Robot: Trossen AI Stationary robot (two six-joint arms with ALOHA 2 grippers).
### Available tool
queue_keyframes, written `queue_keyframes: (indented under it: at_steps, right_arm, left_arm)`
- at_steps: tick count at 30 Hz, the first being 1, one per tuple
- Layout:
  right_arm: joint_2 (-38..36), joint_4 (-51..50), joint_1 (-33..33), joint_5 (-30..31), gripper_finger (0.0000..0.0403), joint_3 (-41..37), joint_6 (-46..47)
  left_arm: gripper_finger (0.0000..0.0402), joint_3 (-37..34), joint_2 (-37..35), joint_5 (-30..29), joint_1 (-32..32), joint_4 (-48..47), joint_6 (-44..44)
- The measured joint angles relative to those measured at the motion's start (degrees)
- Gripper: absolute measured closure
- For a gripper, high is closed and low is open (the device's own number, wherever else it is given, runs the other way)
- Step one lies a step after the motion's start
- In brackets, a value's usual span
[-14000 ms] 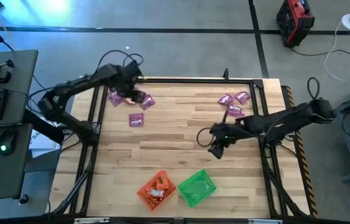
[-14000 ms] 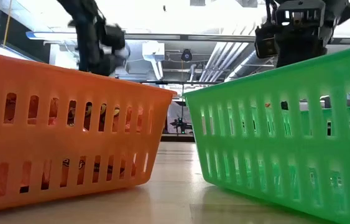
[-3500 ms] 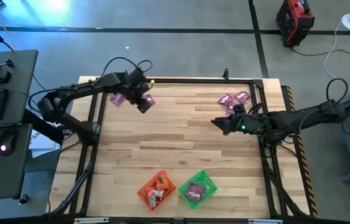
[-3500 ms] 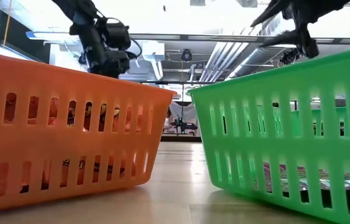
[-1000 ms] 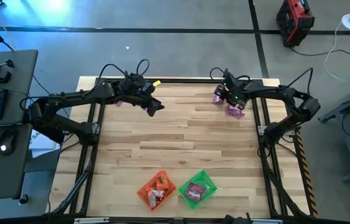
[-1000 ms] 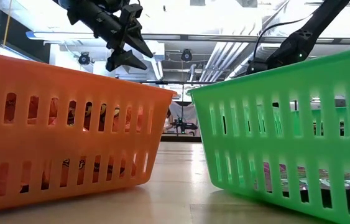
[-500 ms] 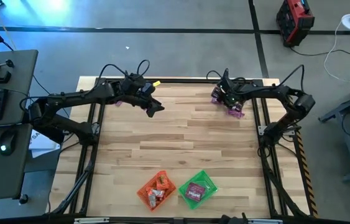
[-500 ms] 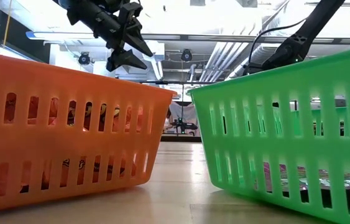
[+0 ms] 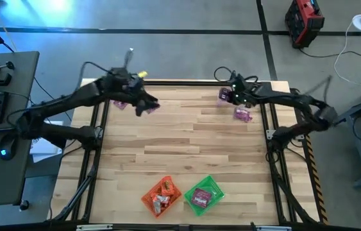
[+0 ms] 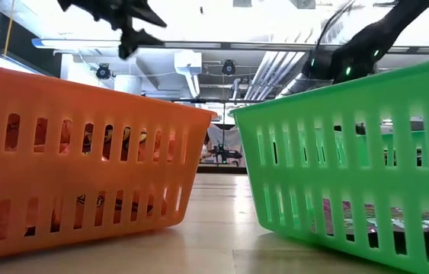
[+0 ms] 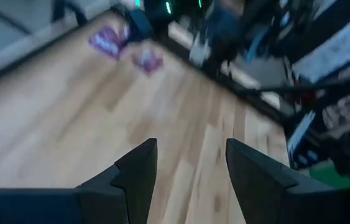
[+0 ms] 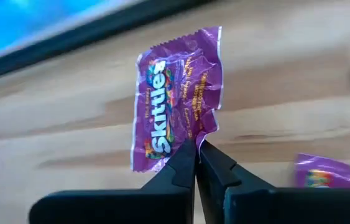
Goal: Sort candy by brand, put in halloween buckets
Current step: Put the purple candy into the green basket
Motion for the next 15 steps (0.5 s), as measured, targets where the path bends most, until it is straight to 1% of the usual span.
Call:
queue_keyframes:
  at_steps: [4, 7, 10, 12, 15]
  right_arm:
    - [-8.8, -0.3, 4.2, -3.6, 0.0402, 0.0, -4.4]
    - [-14.5, -1.0, 10.4, -7.9, 0.0402, 0.0, -5.1]
    - [-18.5, -1.1, 20.1, -12.5, 0.0403, 0.0, -4.7]
    - [-20.0, -0.5, 28.3, -13.7, 0.0403, 0.0, -1.9]
    - [-20.1, 2.8, 41.5, -14.1, 0.0403, 0.0, 3.4]
  left_arm:
    - [0.022, 0.0, -6.0, -3.2, 1.4, 0.0, 0.8]
    - [0.022, 0.0, -9.1, -6.0, 1.6, 0.0, 1.2]
    - [0.022, 0.0, -10.8, -8.1, 1.6, -0.1, 1.1]
    - [0.022, 0.0, -11.1, -8.3, 1.6, -0.3, 1.1]
    - [0.022, 0.0, -11.0, -8.3, 1.6, -0.4, 0.6]
